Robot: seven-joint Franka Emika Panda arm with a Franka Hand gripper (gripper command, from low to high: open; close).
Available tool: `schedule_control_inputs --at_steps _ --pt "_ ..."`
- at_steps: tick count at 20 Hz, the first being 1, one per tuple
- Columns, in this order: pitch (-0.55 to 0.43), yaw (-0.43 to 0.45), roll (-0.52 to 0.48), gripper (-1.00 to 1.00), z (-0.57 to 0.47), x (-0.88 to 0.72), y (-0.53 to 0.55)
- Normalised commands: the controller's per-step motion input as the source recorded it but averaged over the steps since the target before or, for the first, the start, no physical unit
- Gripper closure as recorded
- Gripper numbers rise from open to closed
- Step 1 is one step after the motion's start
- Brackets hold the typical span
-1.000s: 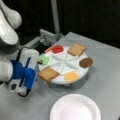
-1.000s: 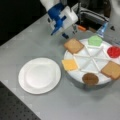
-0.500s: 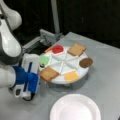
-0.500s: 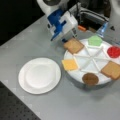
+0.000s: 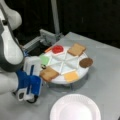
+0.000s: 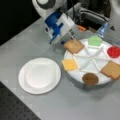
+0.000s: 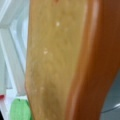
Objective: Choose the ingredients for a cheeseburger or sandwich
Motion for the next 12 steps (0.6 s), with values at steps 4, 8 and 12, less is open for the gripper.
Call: schedule_control_inputs --at_steps 4,8,12 --pt "0.003 0.041 0.269 -1.00 -0.01 0.25 -0.06" --pt "0.021 0.038 0.228 1.00 -0.03 0.20 -0.09" --pt "0.024 0.033 0.211 1.00 -0.03 0.20 -0.08"
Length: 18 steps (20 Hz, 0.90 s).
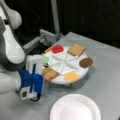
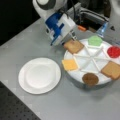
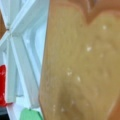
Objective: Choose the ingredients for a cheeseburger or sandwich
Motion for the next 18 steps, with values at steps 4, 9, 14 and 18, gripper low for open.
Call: schedule_control_inputs --at_steps 4,9,14,18 --pt "0.039 0.022 0.212 1.00 -0.03 0.19 -0.07" --pt "0.048 0.009 0.212 1.00 -0.01 0.16 -0.08" --pt "0.064 -0.009 0.196 1.00 0.04 0.14 -0.05" --pt "0.097 -0.025 0.148 1.00 0.11 0.13 -0.04"
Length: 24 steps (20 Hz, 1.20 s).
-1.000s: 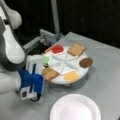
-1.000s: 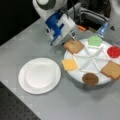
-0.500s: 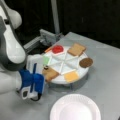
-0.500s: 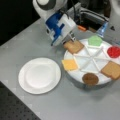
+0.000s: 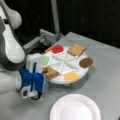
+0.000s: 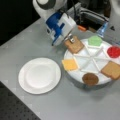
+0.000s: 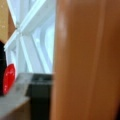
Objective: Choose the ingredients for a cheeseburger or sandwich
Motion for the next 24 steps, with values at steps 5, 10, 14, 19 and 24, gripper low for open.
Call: schedule_control_inputs --at_steps 5,10,14,19,24 --pt "0.158 -0.040 0.077 1.00 0.31 0.10 0.00" --pt "0.280 -0.114 -0.121 1.00 0.86 0.11 0.04" --pt "0.183 -0.228 -0.641 1.00 0.92 0.23 0.02" --pt "0.040 -0.059 -0.741 1.00 0.35 0.35 -0.06" --pt "0.056 0.161 -0.589 1.00 -0.03 0.54 -0.29"
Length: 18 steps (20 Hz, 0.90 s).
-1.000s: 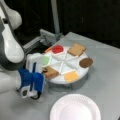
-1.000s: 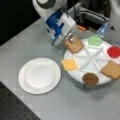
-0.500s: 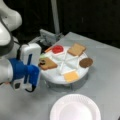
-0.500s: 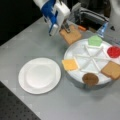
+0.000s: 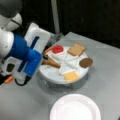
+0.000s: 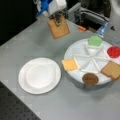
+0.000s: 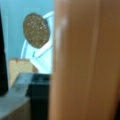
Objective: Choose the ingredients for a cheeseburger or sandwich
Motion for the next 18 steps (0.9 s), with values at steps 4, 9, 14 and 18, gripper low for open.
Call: schedule_control_inputs --at_steps 4,9,14,18 --pt "0.137 0.338 -0.495 1.00 -0.11 0.66 -0.46" --pt "0.135 0.463 -0.307 1.00 -0.16 0.88 -0.45" --pt "0.208 0.506 -0.092 1.00 0.01 0.82 -0.32" --pt "0.324 0.504 -0.030 1.00 0.08 0.60 -0.21"
